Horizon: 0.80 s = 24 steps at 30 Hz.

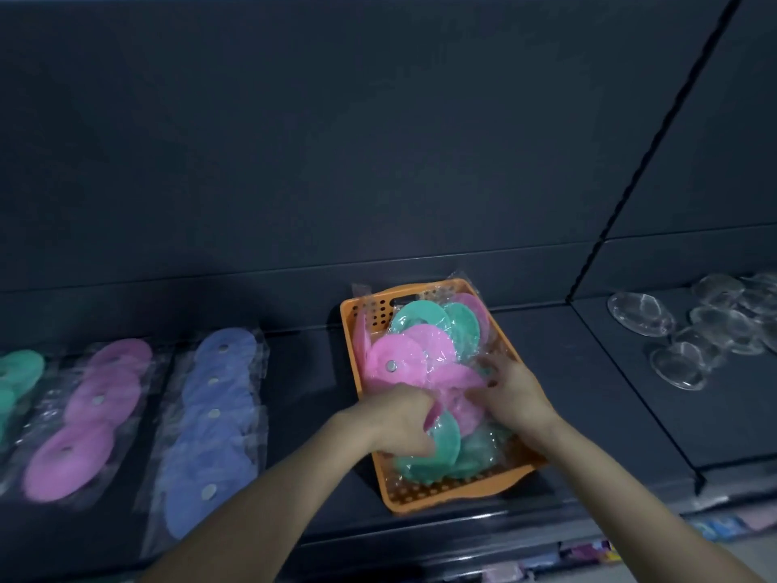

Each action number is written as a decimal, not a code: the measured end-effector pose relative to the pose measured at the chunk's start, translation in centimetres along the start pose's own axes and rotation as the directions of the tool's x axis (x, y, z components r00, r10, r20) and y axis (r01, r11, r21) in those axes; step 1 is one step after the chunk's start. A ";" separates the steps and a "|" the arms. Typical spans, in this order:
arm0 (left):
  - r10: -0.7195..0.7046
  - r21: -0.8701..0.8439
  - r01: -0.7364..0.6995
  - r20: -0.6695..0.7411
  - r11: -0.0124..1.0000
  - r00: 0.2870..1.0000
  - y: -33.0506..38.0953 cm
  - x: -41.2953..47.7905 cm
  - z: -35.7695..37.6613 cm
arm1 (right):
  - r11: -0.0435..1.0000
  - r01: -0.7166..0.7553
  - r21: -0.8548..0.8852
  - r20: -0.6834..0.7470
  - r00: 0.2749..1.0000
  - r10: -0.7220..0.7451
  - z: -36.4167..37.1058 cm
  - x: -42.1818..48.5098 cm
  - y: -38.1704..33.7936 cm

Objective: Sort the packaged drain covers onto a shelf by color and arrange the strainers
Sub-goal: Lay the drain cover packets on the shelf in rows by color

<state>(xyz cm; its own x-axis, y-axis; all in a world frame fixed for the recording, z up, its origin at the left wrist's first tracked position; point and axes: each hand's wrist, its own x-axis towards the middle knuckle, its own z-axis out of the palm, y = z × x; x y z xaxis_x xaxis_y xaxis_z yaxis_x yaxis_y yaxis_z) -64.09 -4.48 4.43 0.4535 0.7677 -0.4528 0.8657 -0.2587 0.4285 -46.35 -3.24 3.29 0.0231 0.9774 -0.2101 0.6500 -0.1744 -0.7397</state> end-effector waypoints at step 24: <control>-0.329 -0.917 -0.366 -0.399 0.157 0.856 -5.7 -2.6 -4.4 | 0.693 0.706 -0.147 -0.084 0.689 -0.720 4.1 -1.0 -4.9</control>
<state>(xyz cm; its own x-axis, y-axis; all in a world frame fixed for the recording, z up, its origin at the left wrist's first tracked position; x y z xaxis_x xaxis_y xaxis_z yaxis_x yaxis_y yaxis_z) -71.13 -2.39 6.57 0.0187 0.9760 -0.2171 -0.2241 0.2157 0.9504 -52.64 -3.90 4.47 -0.3877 0.8091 0.4416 0.5785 0.5866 -0.5668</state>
